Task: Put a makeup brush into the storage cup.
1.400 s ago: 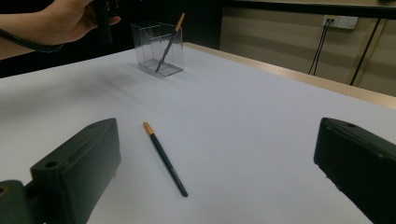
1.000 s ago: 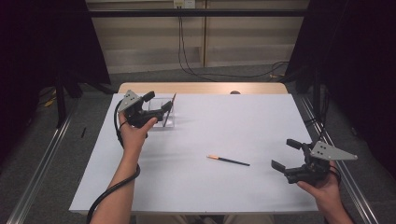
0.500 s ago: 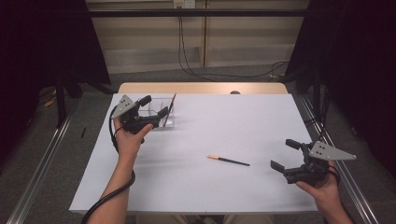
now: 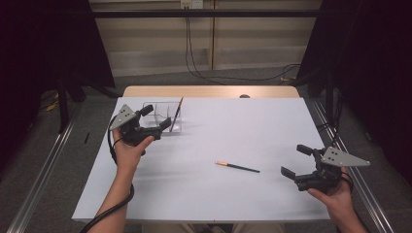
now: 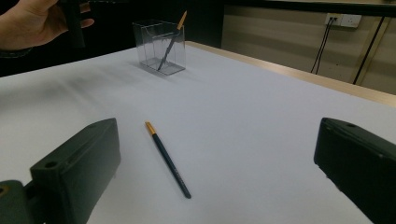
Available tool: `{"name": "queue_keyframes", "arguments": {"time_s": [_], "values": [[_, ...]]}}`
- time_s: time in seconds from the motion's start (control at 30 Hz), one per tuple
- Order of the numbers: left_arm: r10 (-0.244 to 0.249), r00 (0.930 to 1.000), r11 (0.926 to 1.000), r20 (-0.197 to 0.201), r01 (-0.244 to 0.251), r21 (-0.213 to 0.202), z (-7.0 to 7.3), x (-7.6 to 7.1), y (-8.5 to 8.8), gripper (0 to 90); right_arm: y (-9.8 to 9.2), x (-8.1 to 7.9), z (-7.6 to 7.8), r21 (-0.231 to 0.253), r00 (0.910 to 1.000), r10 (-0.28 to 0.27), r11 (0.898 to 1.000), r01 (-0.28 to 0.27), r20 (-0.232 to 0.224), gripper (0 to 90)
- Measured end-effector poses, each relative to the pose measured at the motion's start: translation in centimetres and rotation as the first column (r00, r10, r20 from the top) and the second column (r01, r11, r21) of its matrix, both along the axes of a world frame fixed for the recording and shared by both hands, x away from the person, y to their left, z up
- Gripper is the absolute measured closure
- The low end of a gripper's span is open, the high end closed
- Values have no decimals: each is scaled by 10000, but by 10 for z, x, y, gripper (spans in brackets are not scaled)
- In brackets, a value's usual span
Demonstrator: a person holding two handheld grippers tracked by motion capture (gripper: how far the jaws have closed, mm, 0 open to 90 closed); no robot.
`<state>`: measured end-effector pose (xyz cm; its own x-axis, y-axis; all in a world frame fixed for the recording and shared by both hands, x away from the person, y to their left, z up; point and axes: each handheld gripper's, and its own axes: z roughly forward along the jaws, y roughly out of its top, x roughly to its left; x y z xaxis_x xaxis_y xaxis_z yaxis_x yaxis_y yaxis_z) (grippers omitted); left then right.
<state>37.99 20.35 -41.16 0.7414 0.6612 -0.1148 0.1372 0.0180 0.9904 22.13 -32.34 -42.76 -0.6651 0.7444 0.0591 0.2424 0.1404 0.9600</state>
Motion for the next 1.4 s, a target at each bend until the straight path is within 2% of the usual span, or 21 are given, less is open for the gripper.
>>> {"name": "queue_keyframes", "arguments": {"time_s": [0.2,0.33,0.5,0.57,0.87,1.07,1.17,1.3,1.4], "values": [[-32,10000,10000,-17,32,54,-2,-8,5,62,1,0,0,-36,10000,48,10000,-48,28,0],[-268,9991,9996,-335,269,8,-2,-13,7,57,1,0,0,-29,10000,38,10000,-38,14,0],[-211,9995,9998,-237,212,40,0,-20,12,56,0,0,1,-21,10000,17,10000,-17,20,0],[-194,9996,9996,-217,198,215,0,-22,14,56,0,0,0,-13,10000,13,10000,-13,32,0],[-163,9997,9998,-156,165,119,-1,-36,27,53,1,0,1,-19,10000,31,10000,-31,26,0],[-174,9997,9996,-152,177,200,-4,-44,31,49,3,0,0,-29,10000,62,10000,-61,48,0],[-182,9997,9998,-156,184,91,-6,-48,34,37,3,1,0,-34,10000,64,10000,-64,44,0],[-318,9994,9991,-160,322,274,-10,-52,38,7,4,1,0,-50,10000,72,10000,-72,35,0],[-476,9989,9979,22,475,429,-13,-56,42,0,3,1,0,-30,10000,77,10000,-77,47,0]]}}
